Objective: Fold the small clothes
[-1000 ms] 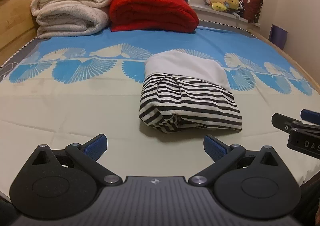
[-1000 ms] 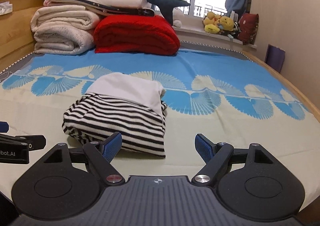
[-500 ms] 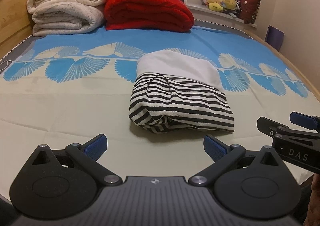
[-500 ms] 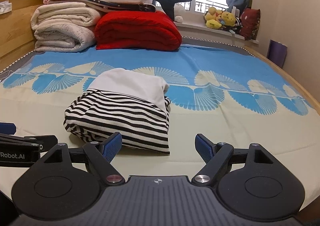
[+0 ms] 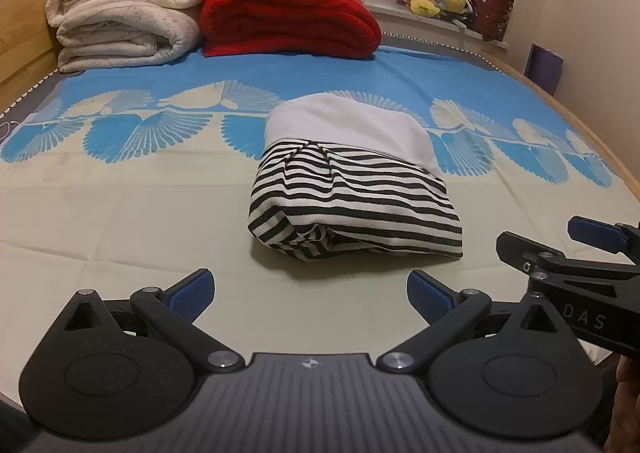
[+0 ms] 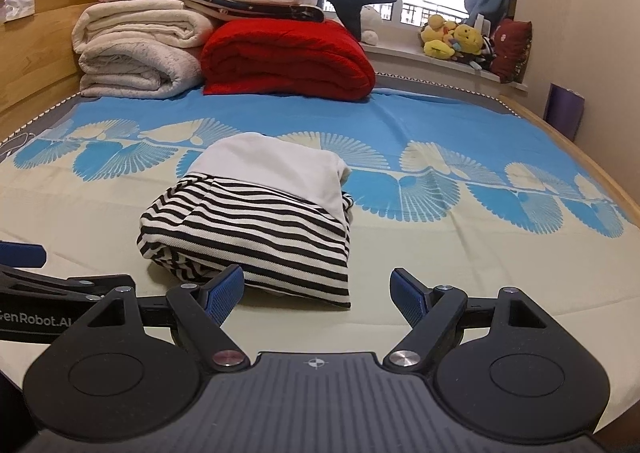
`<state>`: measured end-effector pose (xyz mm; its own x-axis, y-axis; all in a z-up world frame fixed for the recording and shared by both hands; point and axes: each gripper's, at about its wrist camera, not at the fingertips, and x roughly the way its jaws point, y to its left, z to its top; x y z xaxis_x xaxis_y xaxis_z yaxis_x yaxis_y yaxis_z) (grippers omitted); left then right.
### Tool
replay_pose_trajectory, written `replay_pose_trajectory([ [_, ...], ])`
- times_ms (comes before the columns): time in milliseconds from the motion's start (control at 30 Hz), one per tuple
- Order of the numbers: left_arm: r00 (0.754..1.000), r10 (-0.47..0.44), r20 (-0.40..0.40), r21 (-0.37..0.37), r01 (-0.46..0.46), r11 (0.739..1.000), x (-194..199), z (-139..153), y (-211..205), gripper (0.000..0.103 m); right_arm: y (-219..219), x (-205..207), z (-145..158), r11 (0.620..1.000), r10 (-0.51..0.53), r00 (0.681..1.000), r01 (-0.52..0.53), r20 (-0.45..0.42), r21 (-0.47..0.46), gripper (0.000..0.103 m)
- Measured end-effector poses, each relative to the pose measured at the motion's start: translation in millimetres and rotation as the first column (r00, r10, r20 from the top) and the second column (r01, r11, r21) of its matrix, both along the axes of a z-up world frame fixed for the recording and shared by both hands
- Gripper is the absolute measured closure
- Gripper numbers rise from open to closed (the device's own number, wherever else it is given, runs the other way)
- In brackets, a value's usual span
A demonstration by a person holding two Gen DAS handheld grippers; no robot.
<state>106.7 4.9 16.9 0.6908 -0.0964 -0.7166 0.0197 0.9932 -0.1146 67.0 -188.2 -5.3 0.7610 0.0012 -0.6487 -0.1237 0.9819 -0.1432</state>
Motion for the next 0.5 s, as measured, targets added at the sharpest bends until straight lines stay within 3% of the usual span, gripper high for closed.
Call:
replay_pose_trajectory([
  [500,1.0,-0.001,-0.005,0.002,0.001,1.0,1.4,-1.8,-0.9,0.001,0.0,2.0,-1.4,1.0,-0.001,1.0,0.001,-0.014,0.005,0.022],
])
